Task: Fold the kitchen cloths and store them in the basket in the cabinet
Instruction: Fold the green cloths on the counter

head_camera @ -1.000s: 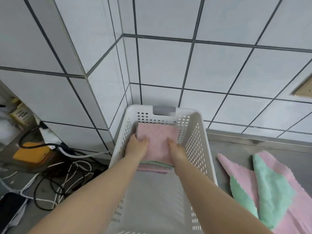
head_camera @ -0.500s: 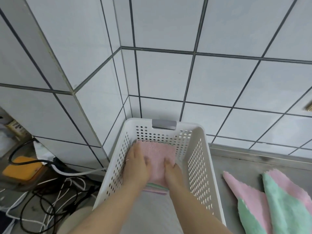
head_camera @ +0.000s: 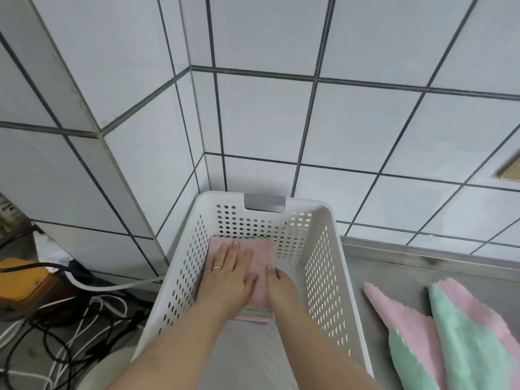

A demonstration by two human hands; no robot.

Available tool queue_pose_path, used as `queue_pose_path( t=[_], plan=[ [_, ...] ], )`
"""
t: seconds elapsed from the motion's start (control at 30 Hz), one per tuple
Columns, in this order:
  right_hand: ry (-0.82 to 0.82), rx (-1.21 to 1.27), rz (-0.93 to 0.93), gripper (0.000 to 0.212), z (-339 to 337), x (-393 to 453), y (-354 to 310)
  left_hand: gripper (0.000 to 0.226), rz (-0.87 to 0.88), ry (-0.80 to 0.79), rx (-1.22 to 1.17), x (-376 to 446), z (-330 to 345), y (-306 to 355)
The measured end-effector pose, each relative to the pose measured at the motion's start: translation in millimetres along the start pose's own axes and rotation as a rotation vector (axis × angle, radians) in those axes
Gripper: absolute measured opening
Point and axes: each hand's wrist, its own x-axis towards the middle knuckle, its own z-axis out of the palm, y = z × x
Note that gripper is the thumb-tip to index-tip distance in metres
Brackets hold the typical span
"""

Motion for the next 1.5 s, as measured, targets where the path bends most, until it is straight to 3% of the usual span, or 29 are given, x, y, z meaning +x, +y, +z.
queue_pose_path(
  t=[0.13,0.23,0.3,0.4,0.53,0.67,0.8,0.97,1.1,1.33,1.5],
  plan=[
    [0.047,0.072,0.018,0.036,-12,-10,-17,0.05,-0.026,0.023,-0.154,-4,-20,4],
    [0.052,0.141,-0.016,0.042,-29,-35,-37,0.032,-0.063,0.09,-0.481,-19,-44,11],
    [0.037,0.234,-0.07,0.039,-40,-53,-49,0.028,-0.071,0.1,-0.707,-29,-61,17],
    [0.022,0.456,-0.088,0.023,-66,-97,-59,0.028,-0.008,0.171,-0.832,-47,-90,31],
    [0.097,0.764,-0.176,0.009,-110,-157,-56,0.023,0.17,0.238,-0.854,-76,-124,66],
    [0.293,0.772,-0.257,0.01,-157,-210,-23,0.018,0.451,0.202,-0.893,-115,-146,117],
    [0.492,0.749,-0.221,0.013,-197,-252,35,0.014,0.697,0.102,-0.812,-154,-145,170],
    [0.69,0.659,-0.108,0.016,-240,-278,109,0.018,0.822,-0.037,-0.584,-184,-116,220],
    [0.699,0.412,-0.025,0.016,-260,-260,159,0.022,0.752,-0.089,-0.497,-178,-73,253],
    [0.304,-0.464,0.07,0.039,-279,-187,244,0.025,0.652,-0.145,-0.181,-123,7,296],
    [0.115,-0.62,0.001,0.033,-294,-143,281,0.038,0.546,-0.216,0.024,-87,45,307]
  ],
)
